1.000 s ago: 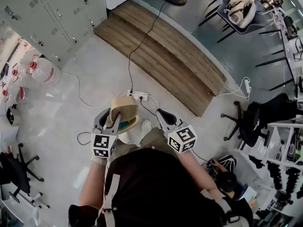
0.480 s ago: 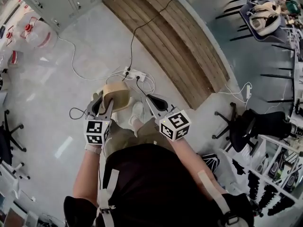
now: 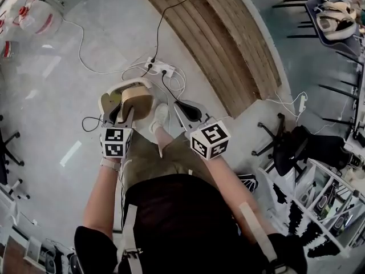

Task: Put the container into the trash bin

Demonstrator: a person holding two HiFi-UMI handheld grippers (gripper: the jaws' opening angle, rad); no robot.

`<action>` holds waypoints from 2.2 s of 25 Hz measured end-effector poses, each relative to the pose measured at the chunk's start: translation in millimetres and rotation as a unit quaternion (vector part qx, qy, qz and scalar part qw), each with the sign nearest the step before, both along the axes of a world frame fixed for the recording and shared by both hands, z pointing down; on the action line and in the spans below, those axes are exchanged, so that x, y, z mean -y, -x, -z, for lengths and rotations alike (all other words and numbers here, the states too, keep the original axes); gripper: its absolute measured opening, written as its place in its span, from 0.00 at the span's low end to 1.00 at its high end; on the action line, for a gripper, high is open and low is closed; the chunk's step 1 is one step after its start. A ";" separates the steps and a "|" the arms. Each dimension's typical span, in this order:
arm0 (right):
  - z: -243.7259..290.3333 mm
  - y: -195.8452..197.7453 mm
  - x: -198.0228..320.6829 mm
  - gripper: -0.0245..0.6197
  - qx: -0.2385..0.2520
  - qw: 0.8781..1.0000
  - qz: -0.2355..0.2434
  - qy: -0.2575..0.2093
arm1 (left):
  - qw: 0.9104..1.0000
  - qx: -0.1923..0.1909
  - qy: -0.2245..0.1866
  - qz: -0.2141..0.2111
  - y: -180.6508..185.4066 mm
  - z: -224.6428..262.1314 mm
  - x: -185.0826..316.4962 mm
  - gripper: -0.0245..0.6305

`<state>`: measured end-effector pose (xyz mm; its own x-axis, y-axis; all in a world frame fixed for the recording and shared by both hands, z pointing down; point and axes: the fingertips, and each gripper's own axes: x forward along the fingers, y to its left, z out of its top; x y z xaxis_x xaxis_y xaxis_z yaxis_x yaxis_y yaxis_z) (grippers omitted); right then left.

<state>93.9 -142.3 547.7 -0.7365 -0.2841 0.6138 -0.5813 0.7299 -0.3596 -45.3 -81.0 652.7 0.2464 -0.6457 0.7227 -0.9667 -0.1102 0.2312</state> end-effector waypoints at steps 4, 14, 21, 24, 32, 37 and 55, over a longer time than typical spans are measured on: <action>-18.9 -5.3 4.2 0.07 -0.006 1.000 0.001 0.010 | 1.000 0.006 0.028 -0.004 -8.4 -37.4 -2.5 0.29; -52.6 -29.9 4.7 0.07 -0.031 0.999 -0.007 0.033 | 0.995 0.036 0.091 -0.013 -12.7 -113.6 6.1 0.29; -69.7 -61.6 3.7 0.07 -0.050 0.997 -0.041 0.047 | 0.987 0.051 0.149 -0.026 -18.6 -172.7 4.0 0.29; -77.3 -74.2 -0.1 0.07 -0.058 0.995 -0.055 0.056 | 0.984 0.062 0.167 -0.027 -15.7 -192.8 3.0 0.29; -97.5 -96.0 -9.3 0.07 -0.075 0.991 -0.077 0.076 | 0.976 0.082 0.196 -0.033 -7.4 -239.5 5.1 0.29; -108.0 -109.5 -15.8 0.07 -0.087 0.988 -0.090 0.085 | 0.970 0.099 0.215 -0.057 -7.3 -272.0 4.3 0.29; -146.4 -149.7 -47.2 0.07 -0.110 0.978 -0.141 0.111 | 0.943 0.155 0.259 -0.138 -9.2 -363.5 1.8 0.29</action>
<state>243.6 -95.1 694.1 -0.4918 -0.2981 0.8181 -0.8288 0.4482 -0.3349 -36.1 -82.8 1016.2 0.0777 -0.1283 0.9887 -0.9476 -0.3179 0.0332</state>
